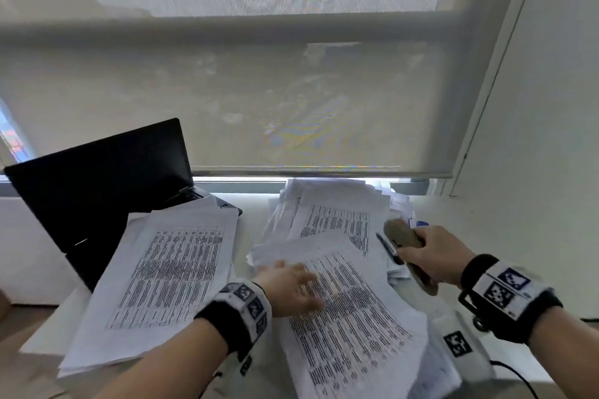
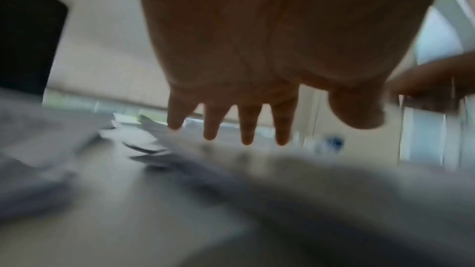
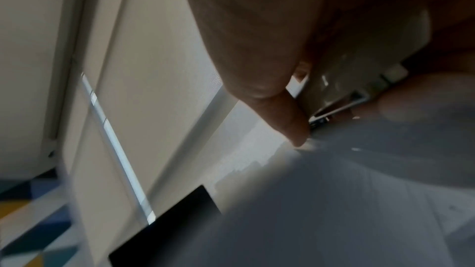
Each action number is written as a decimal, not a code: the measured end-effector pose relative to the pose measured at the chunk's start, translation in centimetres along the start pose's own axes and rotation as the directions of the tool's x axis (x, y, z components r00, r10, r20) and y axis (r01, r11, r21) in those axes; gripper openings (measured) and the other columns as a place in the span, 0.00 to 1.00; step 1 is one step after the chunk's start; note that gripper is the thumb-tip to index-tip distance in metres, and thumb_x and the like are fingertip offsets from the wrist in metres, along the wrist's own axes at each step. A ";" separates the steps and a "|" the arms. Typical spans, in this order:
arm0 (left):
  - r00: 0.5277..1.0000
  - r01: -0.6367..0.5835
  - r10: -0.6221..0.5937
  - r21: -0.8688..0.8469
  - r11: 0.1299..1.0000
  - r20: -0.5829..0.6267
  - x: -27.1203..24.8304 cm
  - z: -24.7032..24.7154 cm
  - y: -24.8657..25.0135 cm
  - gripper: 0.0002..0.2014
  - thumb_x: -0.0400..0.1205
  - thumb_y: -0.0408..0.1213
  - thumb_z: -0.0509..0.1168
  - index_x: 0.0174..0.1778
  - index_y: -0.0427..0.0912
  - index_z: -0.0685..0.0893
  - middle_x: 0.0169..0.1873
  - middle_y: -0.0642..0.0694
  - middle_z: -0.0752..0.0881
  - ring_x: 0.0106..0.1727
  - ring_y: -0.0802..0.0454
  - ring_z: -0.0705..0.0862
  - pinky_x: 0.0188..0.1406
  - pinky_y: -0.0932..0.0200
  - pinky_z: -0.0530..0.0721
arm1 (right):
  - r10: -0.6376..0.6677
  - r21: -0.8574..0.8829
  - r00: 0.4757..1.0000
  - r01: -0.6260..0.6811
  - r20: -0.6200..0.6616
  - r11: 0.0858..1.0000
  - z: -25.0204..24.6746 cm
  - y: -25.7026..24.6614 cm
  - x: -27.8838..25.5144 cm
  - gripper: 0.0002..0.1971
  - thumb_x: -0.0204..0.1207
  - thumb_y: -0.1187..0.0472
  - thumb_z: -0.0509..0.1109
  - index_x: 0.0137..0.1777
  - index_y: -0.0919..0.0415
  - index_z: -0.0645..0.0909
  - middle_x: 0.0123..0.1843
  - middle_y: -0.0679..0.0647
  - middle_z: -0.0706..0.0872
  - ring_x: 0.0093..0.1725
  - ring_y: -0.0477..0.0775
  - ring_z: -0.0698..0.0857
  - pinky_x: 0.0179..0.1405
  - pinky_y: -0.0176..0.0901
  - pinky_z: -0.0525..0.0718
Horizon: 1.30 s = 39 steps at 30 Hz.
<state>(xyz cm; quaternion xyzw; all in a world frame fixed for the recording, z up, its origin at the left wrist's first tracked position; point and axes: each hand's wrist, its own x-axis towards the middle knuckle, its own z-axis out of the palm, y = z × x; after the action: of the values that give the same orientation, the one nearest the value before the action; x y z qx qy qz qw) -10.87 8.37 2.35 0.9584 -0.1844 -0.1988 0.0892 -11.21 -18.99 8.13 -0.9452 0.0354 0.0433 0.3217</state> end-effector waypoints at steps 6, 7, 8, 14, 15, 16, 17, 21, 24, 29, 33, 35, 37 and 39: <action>0.987 -0.033 0.017 0.100 0.994 0.159 0.6 2.7 -1.3 0.47 0.74 0.65 0.69 0.83 0.70 0.46 0.85 0.56 0.37 0.85 0.40 0.34 0.79 0.25 0.36 | -0.226 -0.203 0.973 0.231 0.049 0.952 0.8 -2.7 0.1 0.08 0.76 0.56 0.71 0.53 0.50 0.77 0.42 0.45 0.81 0.40 0.45 0.79 0.38 0.36 0.71; 0.986 -0.051 0.035 0.099 0.994 0.164 0.6 2.7 -1.4 0.46 0.74 0.64 0.70 0.82 0.72 0.47 0.85 0.56 0.37 0.85 0.40 0.33 0.78 0.25 0.35 | -0.288 -0.204 0.958 0.281 -0.006 0.938 0.7 -3.4 0.2 0.10 0.76 0.57 0.71 0.56 0.49 0.78 0.45 0.46 0.82 0.43 0.47 0.79 0.41 0.38 0.72; 0.983 -0.081 0.061 0.107 0.991 0.174 0.7 2.6 -1.6 0.46 0.74 0.63 0.70 0.82 0.72 0.49 0.85 0.57 0.37 0.84 0.41 0.33 0.78 0.24 0.34 | -0.343 -0.180 0.937 0.327 -0.071 0.928 0.5 -4.2 0.3 0.12 0.76 0.58 0.71 0.58 0.49 0.78 0.47 0.47 0.82 0.45 0.48 0.79 0.43 0.39 0.72; 0.996 -0.064 0.057 0.093 0.994 0.068 1.1 3.1 -2.5 0.64 0.65 0.66 0.76 0.85 0.54 0.37 0.84 0.51 0.32 0.84 0.46 0.31 0.84 0.42 0.37 | -0.213 -0.152 0.959 0.243 0.189 0.958 5.8 -6.0 2.9 0.18 0.78 0.58 0.69 0.67 0.48 0.74 0.57 0.52 0.84 0.49 0.50 0.83 0.50 0.42 0.81; 0.999 0.008 -0.013 0.109 0.994 0.052 1.2 3.3 -2.7 0.69 0.62 0.70 0.75 0.84 0.49 0.32 0.83 0.49 0.29 0.84 0.46 0.29 0.84 0.44 0.36 | -0.176 -0.157 0.951 0.221 0.255 0.963 7.4 -5.8 3.2 0.18 0.78 0.57 0.68 0.67 0.46 0.73 0.58 0.51 0.84 0.49 0.50 0.83 0.52 0.43 0.84; 0.996 0.062 -0.069 0.130 0.990 0.049 1.3 3.4 -3.0 0.73 0.60 0.73 0.73 0.83 0.46 0.30 0.83 0.47 0.28 0.83 0.46 0.28 0.84 0.44 0.35 | -0.155 -0.193 0.945 0.215 0.287 0.957 9.0 -5.6 3.6 0.19 0.79 0.57 0.68 0.69 0.46 0.72 0.58 0.51 0.83 0.51 0.50 0.83 0.56 0.46 0.84; 0.993 0.091 -0.101 0.145 0.985 0.060 1.4 3.5 -3.2 0.74 0.58 0.76 0.72 0.83 0.45 0.28 0.82 0.47 0.27 0.83 0.46 0.28 0.84 0.45 0.34 | -0.135 -0.247 0.945 0.214 0.299 0.945 10.3 -5.5 3.8 0.22 0.79 0.56 0.67 0.72 0.46 0.69 0.59 0.52 0.82 0.54 0.51 0.83 0.60 0.49 0.84; 0.990 0.080 -0.096 0.140 0.987 0.107 1.7 3.4 -3.4 0.73 0.59 0.77 0.70 0.82 0.45 0.28 0.82 0.48 0.27 0.83 0.48 0.29 0.84 0.44 0.36 | -0.079 -0.300 0.974 0.141 0.211 0.943 13.8 -5.7 4.5 0.35 0.77 0.64 0.64 0.82 0.46 0.55 0.70 0.53 0.78 0.61 0.54 0.82 0.64 0.48 0.81; 0.992 0.071 -0.083 0.125 0.990 0.098 1.5 3.5 -3.3 0.73 0.61 0.76 0.71 0.82 0.44 0.27 0.82 0.49 0.27 0.83 0.48 0.29 0.84 0.46 0.35 | -0.069 -0.297 0.985 0.115 0.161 0.948 15.1 -6.3 5.2 0.31 0.77 0.67 0.62 0.79 0.48 0.60 0.70 0.53 0.78 0.62 0.54 0.82 0.63 0.47 0.80; 0.994 0.052 -0.061 0.105 0.993 0.089 1.5 3.5 -3.6 0.73 0.60 0.76 0.71 0.82 0.43 0.28 0.82 0.48 0.27 0.83 0.48 0.29 0.84 0.45 0.36 | 0.016 -0.227 0.998 -0.004 0.054 0.974 16.6 -7.3 5.7 0.26 0.79 0.53 0.65 0.74 0.52 0.62 0.66 0.54 0.79 0.63 0.57 0.81 0.64 0.53 0.77; 0.994 0.047 -0.057 0.113 0.993 0.090 1.2 3.4 -3.4 0.73 0.60 0.75 0.72 0.83 0.43 0.29 0.83 0.47 0.28 0.83 0.48 0.29 0.84 0.44 0.35 | 0.086 -0.170 0.996 -0.085 -0.003 0.982 16.1 -8.3 7.6 0.19 0.79 0.43 0.65 0.63 0.55 0.77 0.55 0.54 0.87 0.51 0.56 0.84 0.53 0.45 0.80; 0.995 0.051 -0.060 0.114 0.992 0.083 1.0 3.3 -3.3 0.73 0.60 0.75 0.72 0.83 0.44 0.29 0.82 0.48 0.28 0.83 0.48 0.29 0.84 0.44 0.35 | 0.118 -0.065 0.991 -0.121 -0.061 0.990 15.7 -8.5 8.7 0.20 0.78 0.42 0.66 0.58 0.58 0.80 0.51 0.54 0.87 0.48 0.58 0.85 0.50 0.44 0.80; 0.994 0.061 -0.071 0.126 0.990 0.078 1.0 3.1 -3.3 0.73 0.60 0.76 0.71 0.83 0.45 0.29 0.82 0.49 0.28 0.83 0.48 0.29 0.83 0.44 0.33 | 0.119 0.091 0.989 -0.110 -0.091 0.990 15.5 -8.0 9.1 0.20 0.75 0.41 0.69 0.55 0.56 0.81 0.46 0.51 0.87 0.45 0.55 0.85 0.50 0.45 0.82; 0.992 0.066 -0.083 0.170 0.983 0.092 1.2 2.8 -3.1 0.74 0.59 0.77 0.70 0.83 0.44 0.29 0.83 0.48 0.29 0.84 0.47 0.30 0.82 0.44 0.32 | 0.082 0.225 0.992 -0.058 -0.100 0.973 14.6 -7.0 8.6 0.16 0.73 0.42 0.72 0.53 0.52 0.83 0.43 0.47 0.88 0.43 0.51 0.86 0.51 0.47 0.85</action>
<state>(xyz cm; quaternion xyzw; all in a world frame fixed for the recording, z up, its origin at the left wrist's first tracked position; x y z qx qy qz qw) -10.04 10.48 -1.38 0.9577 -0.1684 -0.2330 -0.0078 -2.82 -4.85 -0.07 -0.9025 0.0907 -0.0009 0.4209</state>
